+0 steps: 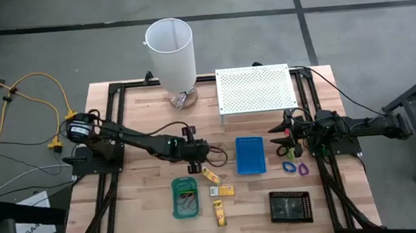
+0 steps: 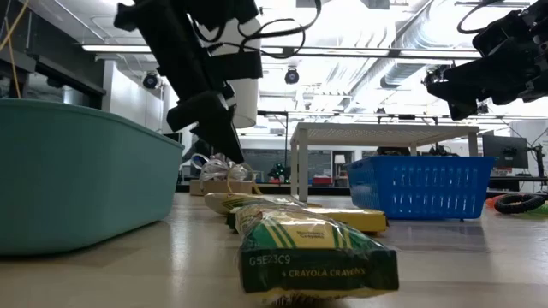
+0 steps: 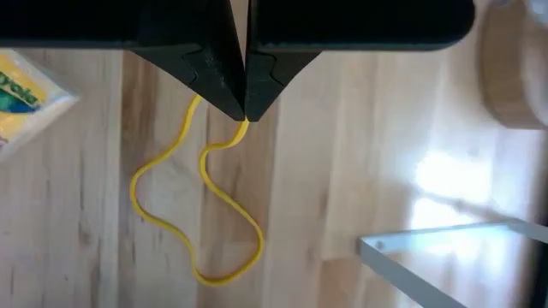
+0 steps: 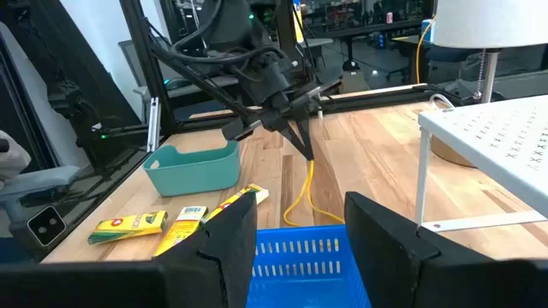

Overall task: Pick & Place Office Desk Supplies
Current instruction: Put the yellow rubber band into the green bin

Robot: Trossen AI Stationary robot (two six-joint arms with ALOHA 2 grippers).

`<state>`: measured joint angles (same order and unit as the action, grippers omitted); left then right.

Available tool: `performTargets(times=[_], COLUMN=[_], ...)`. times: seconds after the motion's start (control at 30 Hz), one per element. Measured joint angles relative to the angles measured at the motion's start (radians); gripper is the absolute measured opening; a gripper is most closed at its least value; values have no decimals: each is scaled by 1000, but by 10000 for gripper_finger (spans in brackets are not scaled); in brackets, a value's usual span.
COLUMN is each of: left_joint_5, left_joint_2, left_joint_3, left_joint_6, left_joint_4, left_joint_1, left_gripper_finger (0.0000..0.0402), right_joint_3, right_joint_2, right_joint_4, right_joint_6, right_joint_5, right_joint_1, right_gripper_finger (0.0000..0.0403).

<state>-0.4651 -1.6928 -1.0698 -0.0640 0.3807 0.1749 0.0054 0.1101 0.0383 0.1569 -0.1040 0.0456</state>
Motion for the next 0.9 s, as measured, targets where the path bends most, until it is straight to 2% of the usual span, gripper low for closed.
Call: performTargets(times=[0.3,0.5,0.9], left_joint_5=[-227,-330,-603], left_joint_2=[33,54,93], left_joint_3=[1,-1,-5], left_joint_6=[44,73,187], left_joint_4=[2,-2,-42], left_joint_1=[100,162,297], left_gripper_finger=[0,0,0], right_joint_3=[0,0,0], right_joint_2=[0,0,0], right_joint_4=[-1,-2,-2], right_joint_6=[0,0,0], right_joint_5=[0,0,0], right_joint_1=[0,0,0], right_gripper_finger=[166,166,166])
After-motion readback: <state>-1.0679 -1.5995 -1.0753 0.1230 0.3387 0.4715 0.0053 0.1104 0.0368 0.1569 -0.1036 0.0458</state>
